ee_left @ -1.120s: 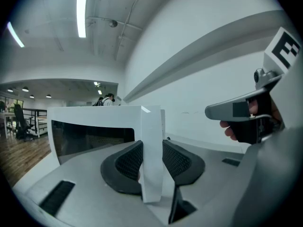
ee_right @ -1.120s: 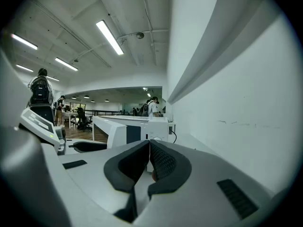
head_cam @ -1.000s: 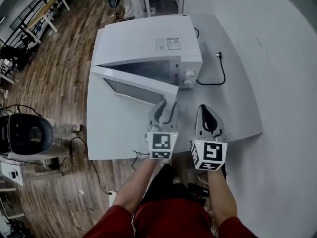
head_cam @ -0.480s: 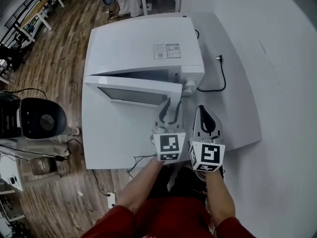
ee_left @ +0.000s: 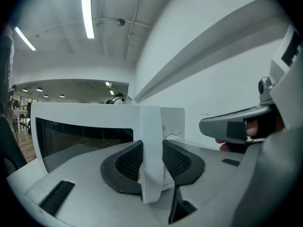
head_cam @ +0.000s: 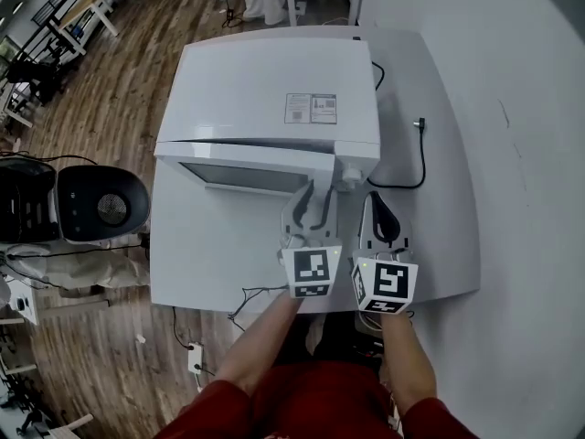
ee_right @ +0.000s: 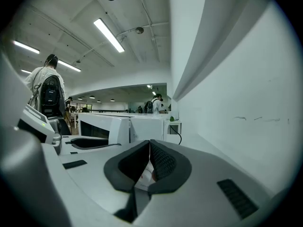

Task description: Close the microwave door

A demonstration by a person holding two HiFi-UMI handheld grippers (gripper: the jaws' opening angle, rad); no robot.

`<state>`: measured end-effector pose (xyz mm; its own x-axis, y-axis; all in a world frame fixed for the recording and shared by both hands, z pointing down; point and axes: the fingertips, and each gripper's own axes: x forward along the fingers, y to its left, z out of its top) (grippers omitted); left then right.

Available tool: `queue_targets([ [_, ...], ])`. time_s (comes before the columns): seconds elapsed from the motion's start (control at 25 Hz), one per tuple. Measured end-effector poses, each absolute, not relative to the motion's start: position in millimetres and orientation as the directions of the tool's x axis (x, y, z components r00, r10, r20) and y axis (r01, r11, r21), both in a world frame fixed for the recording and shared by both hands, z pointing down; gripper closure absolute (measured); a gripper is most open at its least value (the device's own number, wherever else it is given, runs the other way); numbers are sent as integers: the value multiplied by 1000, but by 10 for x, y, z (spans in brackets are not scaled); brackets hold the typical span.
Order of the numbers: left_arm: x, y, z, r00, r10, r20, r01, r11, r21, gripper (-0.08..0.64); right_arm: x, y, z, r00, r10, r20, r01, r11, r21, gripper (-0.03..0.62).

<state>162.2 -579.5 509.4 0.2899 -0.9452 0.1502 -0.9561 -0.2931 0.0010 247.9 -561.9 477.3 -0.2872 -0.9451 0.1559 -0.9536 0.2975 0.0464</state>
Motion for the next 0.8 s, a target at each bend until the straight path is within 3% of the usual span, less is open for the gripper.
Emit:
queue_targets([
  [0.8,1639,-6065,5053,220,-963,157,-975,-223,1,416,2500,-5874,4738,-354,-921,163,-930,365,47,566],
])
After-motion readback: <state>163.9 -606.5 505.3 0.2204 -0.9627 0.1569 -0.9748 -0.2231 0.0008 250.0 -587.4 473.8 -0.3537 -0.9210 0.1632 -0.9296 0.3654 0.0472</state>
